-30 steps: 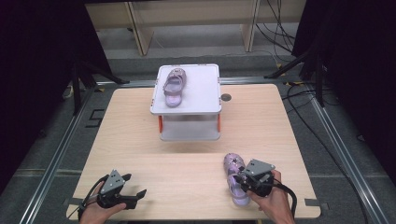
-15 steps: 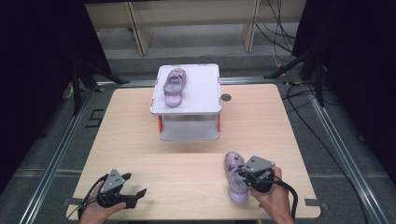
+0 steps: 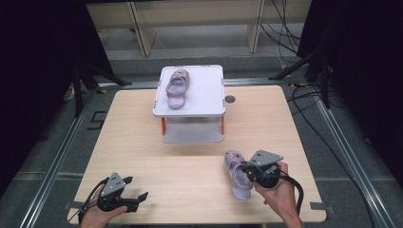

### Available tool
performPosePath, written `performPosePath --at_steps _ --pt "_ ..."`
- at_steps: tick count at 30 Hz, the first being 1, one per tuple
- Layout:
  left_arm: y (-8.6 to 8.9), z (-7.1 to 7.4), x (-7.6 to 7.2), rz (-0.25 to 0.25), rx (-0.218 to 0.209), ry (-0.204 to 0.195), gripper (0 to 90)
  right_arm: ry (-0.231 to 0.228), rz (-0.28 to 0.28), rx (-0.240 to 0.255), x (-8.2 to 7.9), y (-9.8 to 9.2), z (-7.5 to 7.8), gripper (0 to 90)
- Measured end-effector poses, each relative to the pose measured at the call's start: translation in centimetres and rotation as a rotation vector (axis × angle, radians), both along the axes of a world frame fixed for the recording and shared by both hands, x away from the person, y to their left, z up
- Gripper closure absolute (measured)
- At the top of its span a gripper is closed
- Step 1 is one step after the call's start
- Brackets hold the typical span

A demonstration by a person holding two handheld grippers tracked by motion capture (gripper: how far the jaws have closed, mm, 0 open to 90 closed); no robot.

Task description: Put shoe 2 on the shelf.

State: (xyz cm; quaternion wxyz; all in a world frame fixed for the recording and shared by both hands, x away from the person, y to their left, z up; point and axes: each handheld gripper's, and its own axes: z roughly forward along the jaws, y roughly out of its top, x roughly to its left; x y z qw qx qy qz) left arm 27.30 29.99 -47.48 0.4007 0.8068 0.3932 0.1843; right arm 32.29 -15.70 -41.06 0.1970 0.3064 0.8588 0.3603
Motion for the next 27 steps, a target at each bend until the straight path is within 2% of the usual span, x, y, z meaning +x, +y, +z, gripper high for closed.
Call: performPosePath --at_steps 2,3,5,6,7,8,9,10,11,12,16,17,18,19,22,23,24,25,27 --pt "0.0 0.0 0.0 0.005 -0.008 0.0 15.8 0.015 0.005 0.019 0.3 0.0 0.3 84.9" --pt "0.0 -0.1 0.0 0.011 -0.028 0.002 15.8 0.015 0.005 0.028 0.5 0.1 0.5 84.9" --pt "0.2 -0.1 0.0 0.013 -0.015 0.001 15.8 0.029 0.024 0.038 1.1 0.2 1.3 84.9" --pt "0.2 -0.1 0.0 0.013 -0.015 0.001 15.8 0.052 0.022 0.052 1.2 0.3 1.6 84.9" --pt "0.1 -0.1 0.0 0.015 -0.031 0.0 15.8 0.053 0.035 0.06 1.4 0.3 1.9 84.9" --pt "0.3 0.0 0.0 0.01 -0.006 -0.002 15.8 0.053 0.035 0.06 1.4 0.3 1.9 84.9" --pt "0.1 0.0 0.0 0.018 -0.033 0.0 15.8 0.069 0.034 0.078 1.7 0.5 2.5 84.9" --pt "0.1 0.0 0.0 0.018 -0.033 0.0 15.8 0.069 0.034 0.078 1.7 0.5 2.5 84.9" --pt "0.3 0.1 0.0 0.01 -0.009 -0.001 15.8 0.078 0.049 0.094 2.2 0.6 3.1 84.8" --pt "0.3 0.1 0.0 0.013 -0.011 0.002 15.8 0.089 0.053 0.101 2.3 0.7 3.5 84.8" --pt "0.4 -0.1 0.1 0.015 -0.012 0.007 15.8 0.085 0.079 0.103 2.8 1.1 4.6 84.8" --pt "0.3 -0.2 0.1 0.025 -0.041 0.015 15.8 0.1 0.086 0.107 3.0 1.6 5.6 84.8" --pt "0.3 -0.2 0.1 0.025 -0.041 0.015 15.8 0.1 0.086 0.107 3.0 1.6 5.6 84.8" --pt "0.3 -0.2 0.1 0.023 -0.035 0.011 15.8 0.088 0.101 0.104 3.2 2.0 6.5 84.8" --pt "0.4 -0.1 0.1 0.015 -0.012 0.006 15.8 0.072 0.114 0.108 3.4 2.3 7.3 84.8" --pt "0.2 -0.1 0.0 0.018 -0.037 0.006 15.8 0.084 0.119 0.123 3.5 2.7 8.0 84.8" --pt "0.2 -0.2 0.0 0.018 -0.035 0.008 15.8 0.066 0.131 0.121 3.7 2.8 8.4 84.8" --pt "0.4 -0.2 0.1 0.013 -0.005 0.013 15.8 0.07 0.134 0.131 3.8 3.0 8.8 84.8" --pt "0.4 -0.2 0.1 0.016 -0.009 0.015 15.8 0.062 0.139 0.14 4.1 3.3 9.5 84.8"
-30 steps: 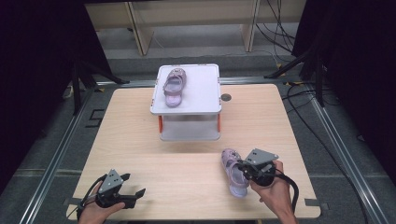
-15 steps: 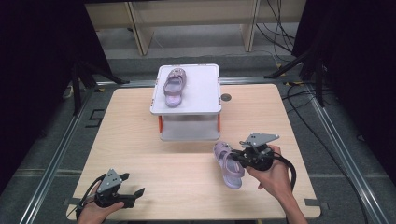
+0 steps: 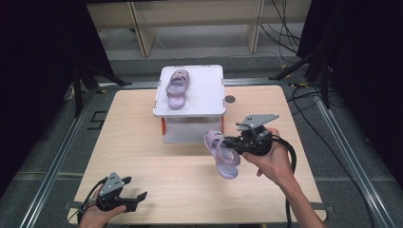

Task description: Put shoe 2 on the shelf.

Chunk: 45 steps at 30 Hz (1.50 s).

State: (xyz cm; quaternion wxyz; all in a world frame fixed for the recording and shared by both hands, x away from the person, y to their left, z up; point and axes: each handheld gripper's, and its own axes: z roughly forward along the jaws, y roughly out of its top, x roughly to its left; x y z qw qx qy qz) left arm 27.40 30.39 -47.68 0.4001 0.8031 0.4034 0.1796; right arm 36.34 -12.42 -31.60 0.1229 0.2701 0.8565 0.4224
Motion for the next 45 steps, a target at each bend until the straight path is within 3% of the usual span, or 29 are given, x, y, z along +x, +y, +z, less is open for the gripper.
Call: performPosePath --at_steps 4,11,12,19,21,23,25,31,33,36,39,42,45 --pt "0.1 0.1 -0.1 -0.001 -0.001 -0.01 15.8 0.003 0.009 0.024 0.6 0.5 1.1 84.7" --pt "0.1 0.1 0.0 0.004 -0.003 -0.008 15.8 -0.001 0.02 0.024 1.4 1.2 2.6 84.7" --pt "0.0 0.1 -0.1 0.007 -0.024 -0.01 15.8 -0.002 0.02 0.026 1.7 1.5 3.1 84.7" --pt "0.1 0.1 -0.1 -0.004 0.005 -0.004 15.8 -0.006 0.013 0.052 2.8 2.2 4.2 84.7" --pt "0.0 0.0 -0.1 0.005 -0.027 0.0 15.8 -0.005 0.01 0.048 3.5 2.6 4.8 84.7" --pt "0.2 0.1 0.0 -0.002 0.007 0.001 15.8 -0.013 0.004 0.043 4.2 2.8 5.2 84.7" --pt "0.2 0.1 -0.1 -0.001 -0.001 0.001 15.8 -0.019 0.002 0.044 4.5 3.0 5.3 84.7" --pt "0.0 0.0 -0.1 -0.005 -0.008 0.003 15.8 -0.031 -0.044 0.039 6.6 3.6 6.4 84.7" --pt "0.1 0.0 0.0 -0.01 0.008 -0.002 15.8 -0.037 -0.06 0.036 7.5 3.9 6.6 84.7" --pt "-0.1 0.0 -0.1 -0.007 -0.021 0.002 15.8 -0.04 -0.095 0.029 9.3 4.5 6.9 84.6" --pt "0.1 0.2 -0.1 -0.021 0.013 -0.002 15.8 -0.045 -0.114 0.028 10.1 4.9 6.8 84.7" --pt "0.0 0.1 -0.2 -0.009 -0.031 -0.009 15.8 -0.044 -0.143 0.012 11.8 5.7 6.8 84.6" --pt "0.1 0.1 -0.1 -0.015 0.006 -0.003 15.8 -0.04 -0.162 0.006 12.5 6.0 6.7 84.6"
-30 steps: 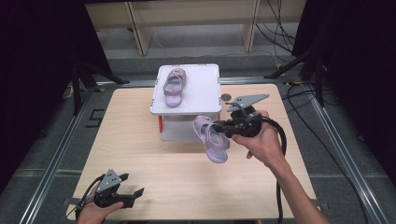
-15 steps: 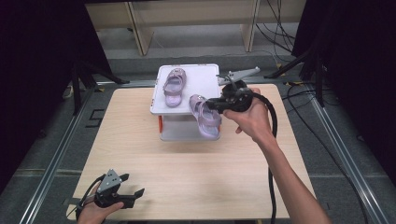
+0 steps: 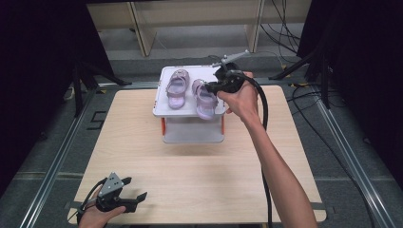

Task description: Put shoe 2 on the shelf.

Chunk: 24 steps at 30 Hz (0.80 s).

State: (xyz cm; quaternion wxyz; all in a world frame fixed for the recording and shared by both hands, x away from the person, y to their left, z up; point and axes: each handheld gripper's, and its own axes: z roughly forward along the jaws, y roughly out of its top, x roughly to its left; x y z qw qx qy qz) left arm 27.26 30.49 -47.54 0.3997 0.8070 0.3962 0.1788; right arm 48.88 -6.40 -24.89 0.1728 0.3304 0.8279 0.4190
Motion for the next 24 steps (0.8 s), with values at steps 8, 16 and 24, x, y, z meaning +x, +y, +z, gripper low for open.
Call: performPosePath --at_steps 8,16,24 --pt "-0.1 0.1 -0.1 0.001 -0.011 0.003 15.8 0.016 -0.046 -0.022 2.9 1.4 -0.2 84.5" --pt "-0.1 0.1 -0.2 -0.004 -0.026 -0.005 15.8 0.003 -0.099 -0.066 5.3 3.0 -0.3 84.4" --pt "-0.2 0.2 -0.3 -0.007 -0.032 -0.005 15.8 -0.027 -0.127 -0.122 7.3 4.1 -1.4 84.2"
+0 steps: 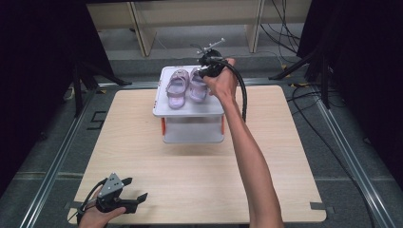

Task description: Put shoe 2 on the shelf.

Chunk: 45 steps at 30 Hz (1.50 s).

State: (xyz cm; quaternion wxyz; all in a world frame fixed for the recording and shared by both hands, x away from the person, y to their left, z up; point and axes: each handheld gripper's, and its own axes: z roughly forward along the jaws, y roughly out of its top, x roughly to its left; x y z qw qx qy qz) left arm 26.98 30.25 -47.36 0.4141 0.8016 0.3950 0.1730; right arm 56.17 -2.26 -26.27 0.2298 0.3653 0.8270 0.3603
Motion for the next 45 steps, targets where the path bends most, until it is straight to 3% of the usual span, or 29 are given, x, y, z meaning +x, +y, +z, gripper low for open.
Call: performPosePath --at_steps 5,6,7,12,13,16,21,22,36,40,42,44,45 --pt "0.0 -0.1 0.0 0.0 -0.01 0.003 15.8 -0.026 -0.014 -0.037 0.6 0.5 -0.8 83.9" --pt "0.1 0.0 0.1 -0.007 0.016 0.004 15.8 -0.049 -0.004 -0.058 0.8 0.7 -1.0 83.5" --pt "0.0 -0.1 0.1 -0.005 0.015 0.007 15.8 -0.032 -0.007 -0.043 0.8 1.0 -1.2 83.2" --pt "0.0 -0.1 0.1 -0.008 0.016 0.01 15.8 -0.051 0.03 -0.095 0.6 1.8 -1.5 80.3" --pt "-0.2 -0.2 0.0 -0.005 -0.011 0.009 15.8 -0.051 0.034 -0.098 0.5 2.0 -1.5 80.1" --pt "-0.2 -0.2 0.0 -0.008 -0.005 0.007 16.0 -0.063 0.053 -0.116 0.2 2.1 -1.6 80.0" --pt "-0.2 -0.1 0.0 -0.008 -0.005 0.007 16.0 -0.067 0.069 -0.102 0.0 2.1 -1.4 81.8" --pt "-0.1 -0.1 0.0 -0.008 -0.001 0.007 16.0 -0.089 0.074 -0.121 0.0 2.1 -1.4 82.2" --pt "-0.1 -0.1 0.1 -0.01 0.009 0.009 16.0 -0.087 0.132 -0.088 -0.7 0.9 -1.6 83.8" --pt "-0.1 -0.2 0.1 -0.01 0.023 0.013 16.0 -0.086 0.123 -0.076 -0.7 0.8 -1.7 83.0" --pt "-0.1 -0.1 0.1 -0.012 0.024 0.014 16.0 -0.091 0.12 -0.08 -0.8 0.9 -1.7 82.3" --pt "-0.1 -0.1 0.1 -0.008 0.007 0.012 16.0 -0.067 0.115 -0.062 -0.7 0.8 -1.7 74.9" --pt "-0.1 -0.1 0.1 -0.008 0.007 0.012 16.0 -0.08 0.115 -0.073 -0.6 0.6 -1.6 73.0"
